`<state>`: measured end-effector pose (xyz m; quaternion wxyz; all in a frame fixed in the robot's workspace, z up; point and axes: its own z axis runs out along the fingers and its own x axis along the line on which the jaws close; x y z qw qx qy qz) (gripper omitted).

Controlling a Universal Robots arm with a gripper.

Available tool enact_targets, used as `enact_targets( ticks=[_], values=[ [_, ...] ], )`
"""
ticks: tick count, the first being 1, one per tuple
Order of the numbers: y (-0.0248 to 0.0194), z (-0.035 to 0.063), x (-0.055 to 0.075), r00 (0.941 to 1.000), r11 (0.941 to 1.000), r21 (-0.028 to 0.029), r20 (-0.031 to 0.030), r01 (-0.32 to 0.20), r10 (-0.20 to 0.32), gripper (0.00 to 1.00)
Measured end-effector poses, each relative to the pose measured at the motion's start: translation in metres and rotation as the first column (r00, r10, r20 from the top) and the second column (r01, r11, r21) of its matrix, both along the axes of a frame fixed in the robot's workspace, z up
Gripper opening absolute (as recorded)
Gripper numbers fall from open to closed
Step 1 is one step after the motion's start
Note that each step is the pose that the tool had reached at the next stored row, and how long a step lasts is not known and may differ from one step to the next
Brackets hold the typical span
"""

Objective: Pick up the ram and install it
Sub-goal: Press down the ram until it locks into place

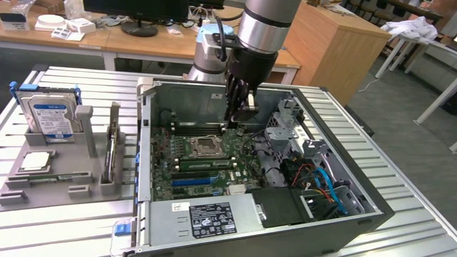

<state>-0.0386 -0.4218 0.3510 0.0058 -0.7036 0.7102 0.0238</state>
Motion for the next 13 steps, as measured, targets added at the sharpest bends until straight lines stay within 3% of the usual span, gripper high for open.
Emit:
enact_targets(
  ticks=[9,13],
  values=[
    [0.0000,0.0000,0.0000,1.0000,1.0000,0.0000,0.0000,0.000,0.000,0.29],
    [0.0000,0.0000,0.0000,1.0000,1.0000,0.0000,0.0000,0.000,0.000,0.11]
  ],
)
